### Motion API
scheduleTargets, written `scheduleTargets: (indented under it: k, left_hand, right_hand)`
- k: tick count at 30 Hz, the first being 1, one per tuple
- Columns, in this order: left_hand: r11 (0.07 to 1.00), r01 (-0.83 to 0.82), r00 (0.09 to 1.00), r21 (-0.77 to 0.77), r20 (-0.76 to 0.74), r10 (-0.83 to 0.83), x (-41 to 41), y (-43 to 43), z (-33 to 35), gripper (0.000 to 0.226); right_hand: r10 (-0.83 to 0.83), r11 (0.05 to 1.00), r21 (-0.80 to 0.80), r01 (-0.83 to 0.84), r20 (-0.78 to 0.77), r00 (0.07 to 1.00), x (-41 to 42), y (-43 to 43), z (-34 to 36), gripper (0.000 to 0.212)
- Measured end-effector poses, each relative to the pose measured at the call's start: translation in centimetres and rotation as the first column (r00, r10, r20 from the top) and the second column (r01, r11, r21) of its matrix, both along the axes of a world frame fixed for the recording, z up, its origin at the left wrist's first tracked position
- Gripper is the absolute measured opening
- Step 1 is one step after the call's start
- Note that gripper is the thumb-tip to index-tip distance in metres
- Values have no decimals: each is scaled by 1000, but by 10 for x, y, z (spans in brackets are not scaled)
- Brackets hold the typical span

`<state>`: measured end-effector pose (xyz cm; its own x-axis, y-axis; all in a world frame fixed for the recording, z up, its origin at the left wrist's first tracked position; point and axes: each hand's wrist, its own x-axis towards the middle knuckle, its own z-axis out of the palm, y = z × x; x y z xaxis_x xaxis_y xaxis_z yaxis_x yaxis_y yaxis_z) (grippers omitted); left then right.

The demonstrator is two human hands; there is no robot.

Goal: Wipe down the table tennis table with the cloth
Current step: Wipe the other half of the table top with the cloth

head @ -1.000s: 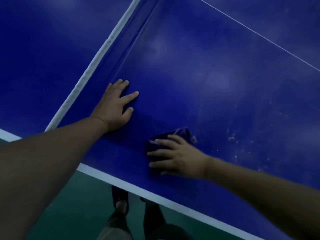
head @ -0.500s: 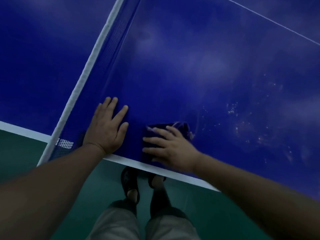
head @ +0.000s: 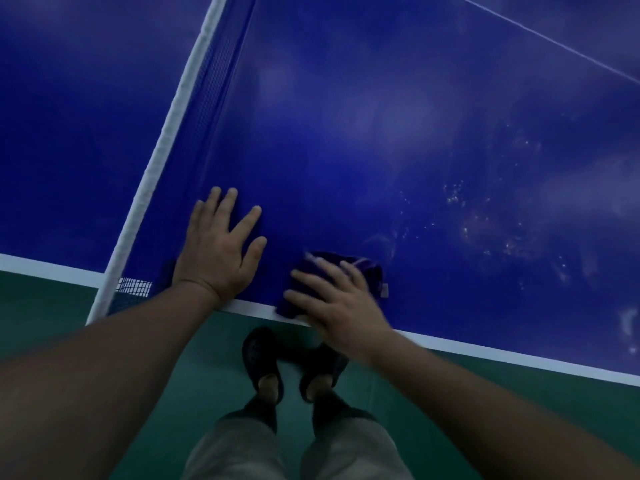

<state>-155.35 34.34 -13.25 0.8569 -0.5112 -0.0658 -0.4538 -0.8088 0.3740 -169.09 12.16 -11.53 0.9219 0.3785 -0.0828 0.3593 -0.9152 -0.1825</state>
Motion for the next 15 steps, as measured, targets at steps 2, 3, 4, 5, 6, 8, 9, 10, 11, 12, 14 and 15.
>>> scheduleTargets:
  k: [2, 3, 4, 5, 6, 8, 9, 10, 11, 12, 14, 15]
  left_hand:
    - [992, 94, 995, 81, 28, -97, -1, -1, -1, 64]
    - [986, 131, 990, 106, 37, -135, 0, -1, -1, 65]
    - [981, 153, 986, 122, 42, -159, 0, -1, -1, 66]
    - [978, 163, 984, 132, 42, -170, 1, -1, -1, 66]
    - [976, 165, 984, 142, 41, -173, 0, -1, 0, 66]
    - [975, 153, 986, 158, 40, -161, 0, -2, 1, 65]
    - [976, 148, 987, 160, 43, -157, 0, -2, 2, 64]
    - [976, 146, 987, 160, 43, -155, -1, -2, 2, 64]
    - [976, 147, 987, 160, 42, -155, 0, -3, 3, 65]
    - [976, 145, 987, 162, 43, -154, 0, -3, 2, 65]
    - [974, 143, 987, 175, 43, -153, 1, -3, 0, 65]
    - [973, 140, 988, 181, 40, -150, 2, -3, 0, 66]
  right_hand:
    - [-105, 992, -70, 106, 28, 994, 10, -51, 4, 39]
    - [-219, 972, -87, 219, 11, 976, 23, -75, 8, 39]
    - [-351, 932, -99, 348, -12, 936, 37, -92, 12, 39]
    - [-478, 876, -96, 473, -39, 877, 48, -100, 14, 41]
    - [-579, 814, -84, 575, -50, 814, 52, -98, 13, 42]
    - [-647, 761, -34, 647, 13, 762, 38, -65, 7, 40]
    - [-607, 794, -1, 608, 45, 793, 23, -41, 2, 40]
    - [-518, 855, 17, 518, 63, 853, 6, -17, -3, 40]
    - [-391, 920, 25, 391, 62, 918, -11, 1, -6, 40]
    - [-260, 966, 16, 259, 57, 964, -20, 8, -7, 40]
    - [-59, 998, 5, 58, 69, 996, -4, -20, -4, 41]
    - [-58, 998, -12, 59, 87, 995, 11, -38, -2, 40]
